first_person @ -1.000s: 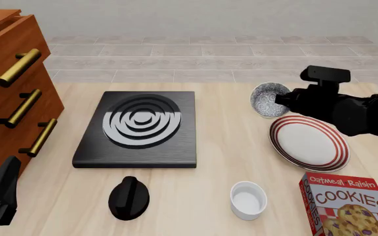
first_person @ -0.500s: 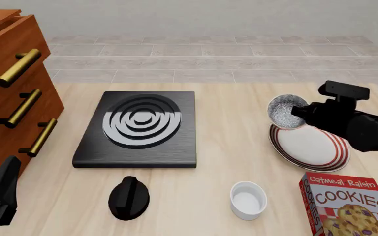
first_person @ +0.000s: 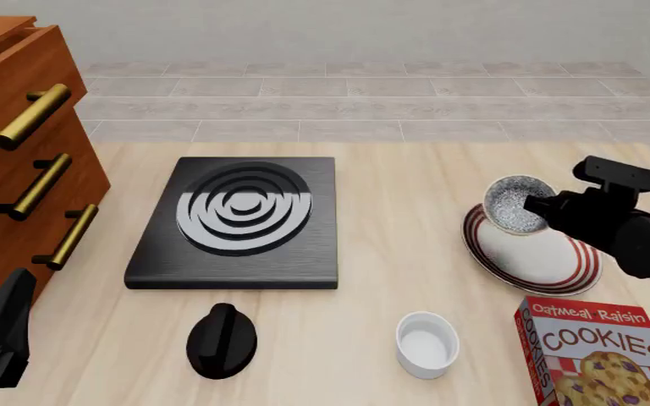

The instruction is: Pick the akita bowl on the stove and place it on the plate.

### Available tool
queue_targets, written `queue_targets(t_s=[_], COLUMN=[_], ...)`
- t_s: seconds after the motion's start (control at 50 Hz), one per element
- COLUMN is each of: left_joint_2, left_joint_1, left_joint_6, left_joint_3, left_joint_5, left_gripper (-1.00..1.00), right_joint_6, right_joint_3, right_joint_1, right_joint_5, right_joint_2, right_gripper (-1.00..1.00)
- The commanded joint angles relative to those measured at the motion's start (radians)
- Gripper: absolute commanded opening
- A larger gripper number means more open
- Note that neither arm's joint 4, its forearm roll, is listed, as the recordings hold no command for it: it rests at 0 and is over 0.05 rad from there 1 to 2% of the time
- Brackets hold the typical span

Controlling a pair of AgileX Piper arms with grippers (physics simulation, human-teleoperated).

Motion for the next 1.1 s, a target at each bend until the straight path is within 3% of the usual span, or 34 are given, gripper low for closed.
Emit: queue_targets(t_s=[0.02, 1.1], left_joint_2=[0.0, 0.0], left_joint_1=[0.0, 0.0], left_joint_6=[0.0, 0.0], left_joint_3=[0.0, 0.0], left_joint_5=[0.0, 0.0], left_gripper=[1.0, 1.0], right_joint_6=[0.011, 0.038], right_joint_3=[0.006, 0.034], right_joint_1=[-0.034, -0.063], right_joint_5=[-0.042, -0.166], right_joint_2=[0.03, 0.191], right_gripper=[-1.0, -1.0])
